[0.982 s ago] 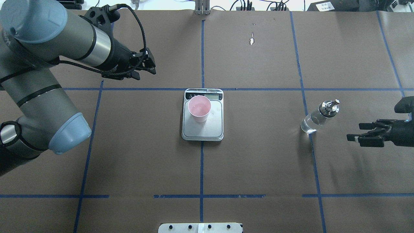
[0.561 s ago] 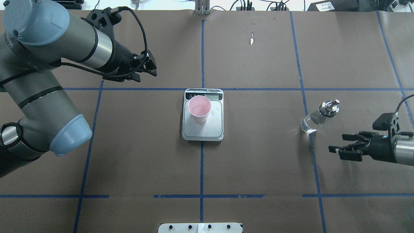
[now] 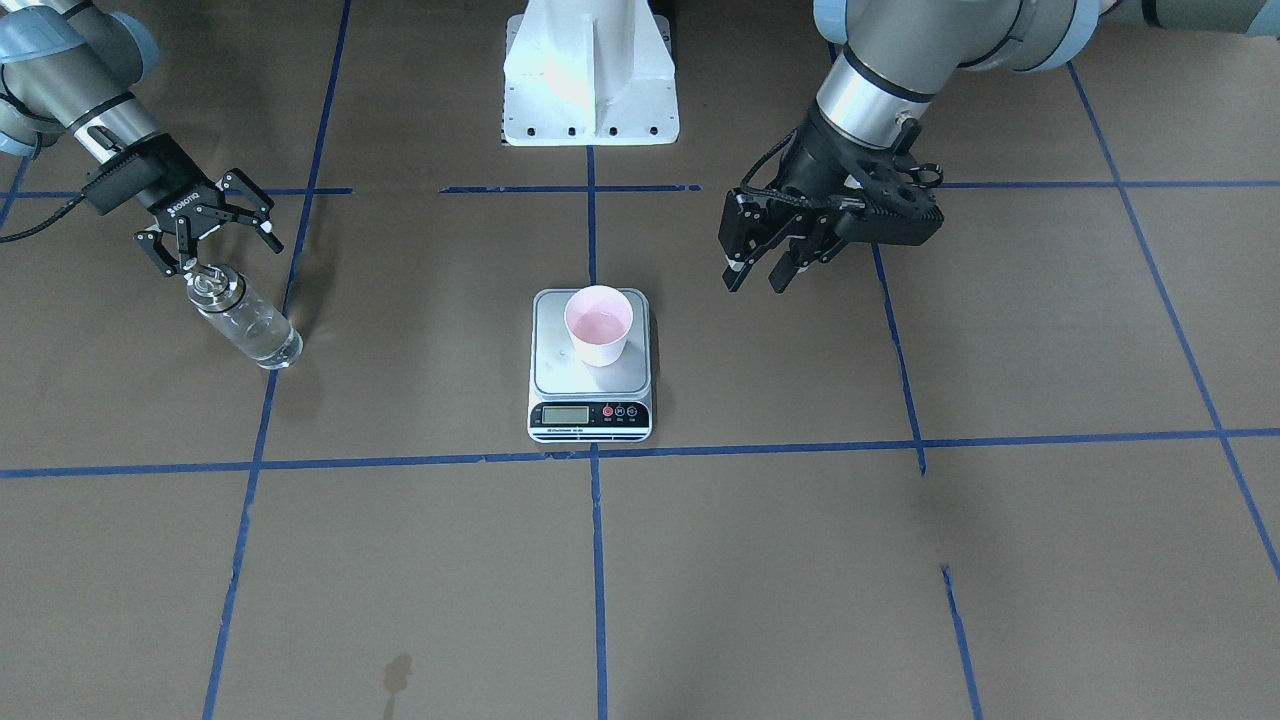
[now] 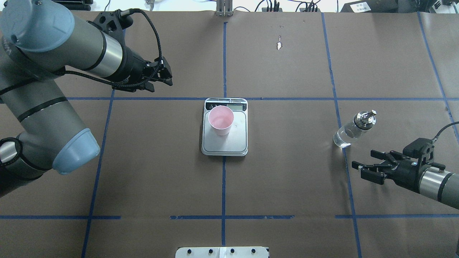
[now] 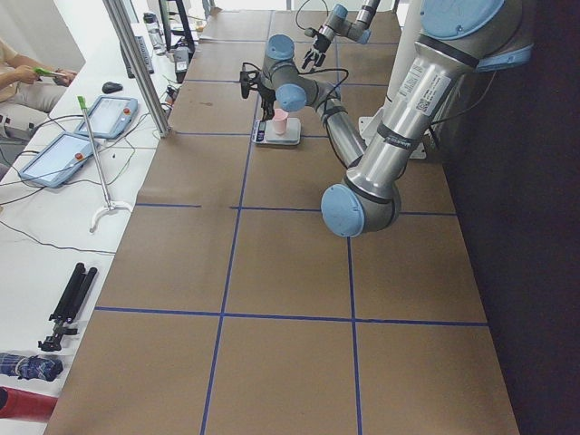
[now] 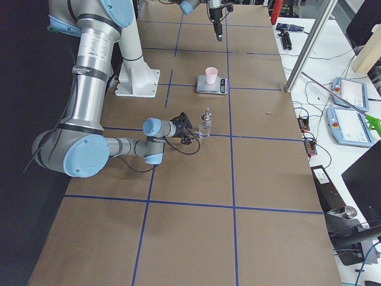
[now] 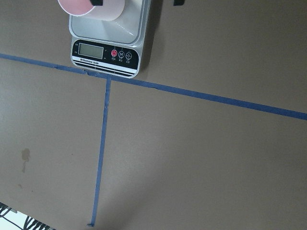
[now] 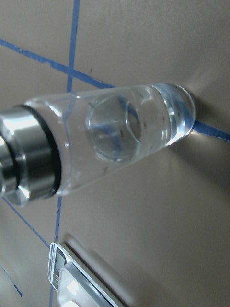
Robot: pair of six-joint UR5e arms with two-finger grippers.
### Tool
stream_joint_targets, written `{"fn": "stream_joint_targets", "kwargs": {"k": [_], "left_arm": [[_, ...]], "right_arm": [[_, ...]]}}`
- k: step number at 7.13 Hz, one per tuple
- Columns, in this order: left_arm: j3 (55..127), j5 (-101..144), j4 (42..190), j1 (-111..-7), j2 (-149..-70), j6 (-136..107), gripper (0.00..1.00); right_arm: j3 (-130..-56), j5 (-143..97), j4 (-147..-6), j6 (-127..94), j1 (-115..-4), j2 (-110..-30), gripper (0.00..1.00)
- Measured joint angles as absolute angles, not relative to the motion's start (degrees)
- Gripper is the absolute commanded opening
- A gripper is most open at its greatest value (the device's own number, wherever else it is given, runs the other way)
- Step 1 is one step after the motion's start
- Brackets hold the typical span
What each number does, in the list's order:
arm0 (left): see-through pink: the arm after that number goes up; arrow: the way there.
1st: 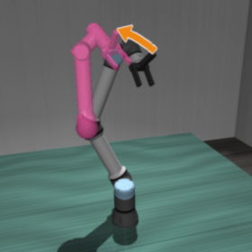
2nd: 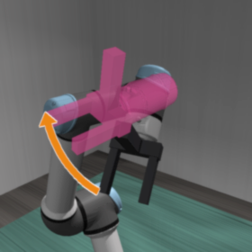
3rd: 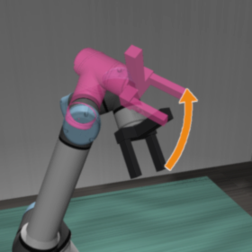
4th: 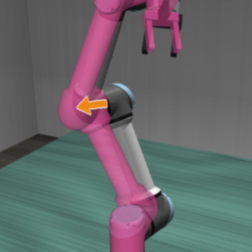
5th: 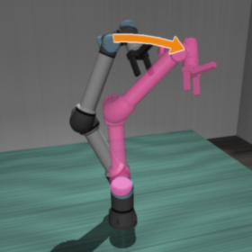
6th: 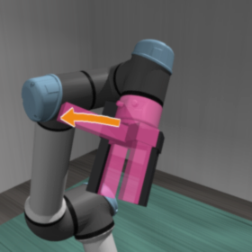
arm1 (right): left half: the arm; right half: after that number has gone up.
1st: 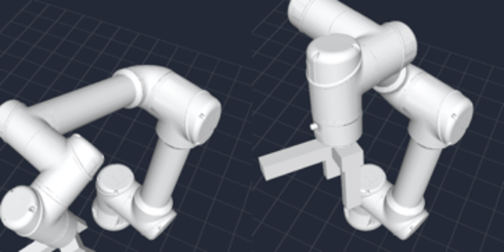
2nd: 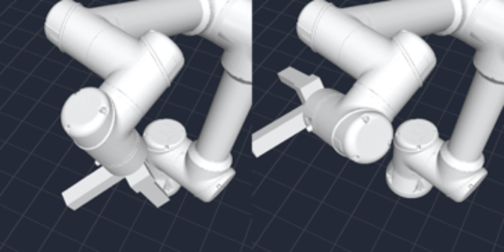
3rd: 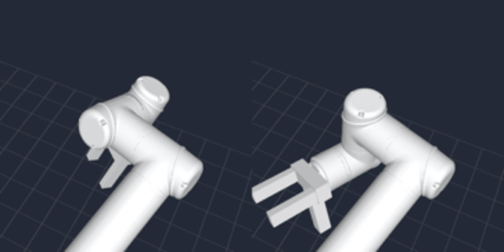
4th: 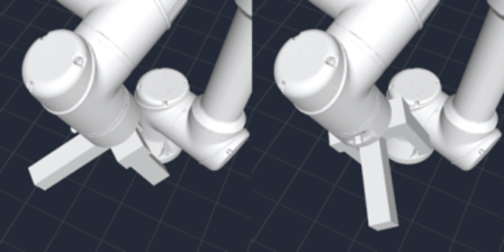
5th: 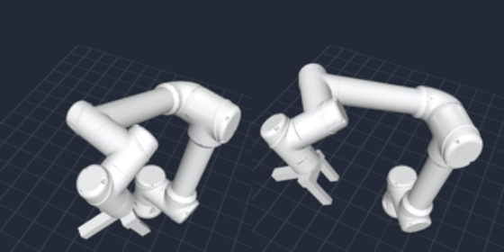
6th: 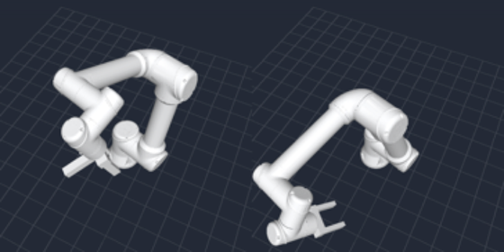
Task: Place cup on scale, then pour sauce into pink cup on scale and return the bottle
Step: 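Move the right gripper to the glass bottle and close around it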
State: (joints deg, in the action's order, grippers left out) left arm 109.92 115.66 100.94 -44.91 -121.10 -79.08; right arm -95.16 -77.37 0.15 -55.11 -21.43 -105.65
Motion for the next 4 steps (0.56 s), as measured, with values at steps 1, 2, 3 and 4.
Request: {"fn": "stream_joint_targets", "kwargs": {"k": [1, 2, 3, 4], "left_arm": [[109.82, 115.66, 100.96, -44.91, -121.06, -79.02, 0.58], [109.7, 115.66, 101.0, -44.91, -121.04, -78.94, 0.58], [109.59, 115.66, 101.04, -44.91, -121.03, -78.86, 0.58], [109.55, 115.66, 101.06, -44.91, -121.03, -78.82, 0.58]], "right_arm": [[-95.7, -71.02, -1.26, -55.82, -19.15, -105.66, 1.0], [-97.11, -65.91, -4.75, -57.71, -17.18, -105.57, 1.0], [-99.06, -62.15, -9.03, -60.01, -15.67, -105.46, 1.0], [-100.22, -58.39, -11.95, -61.16, -14.44, -105.38, 1.0]]}}
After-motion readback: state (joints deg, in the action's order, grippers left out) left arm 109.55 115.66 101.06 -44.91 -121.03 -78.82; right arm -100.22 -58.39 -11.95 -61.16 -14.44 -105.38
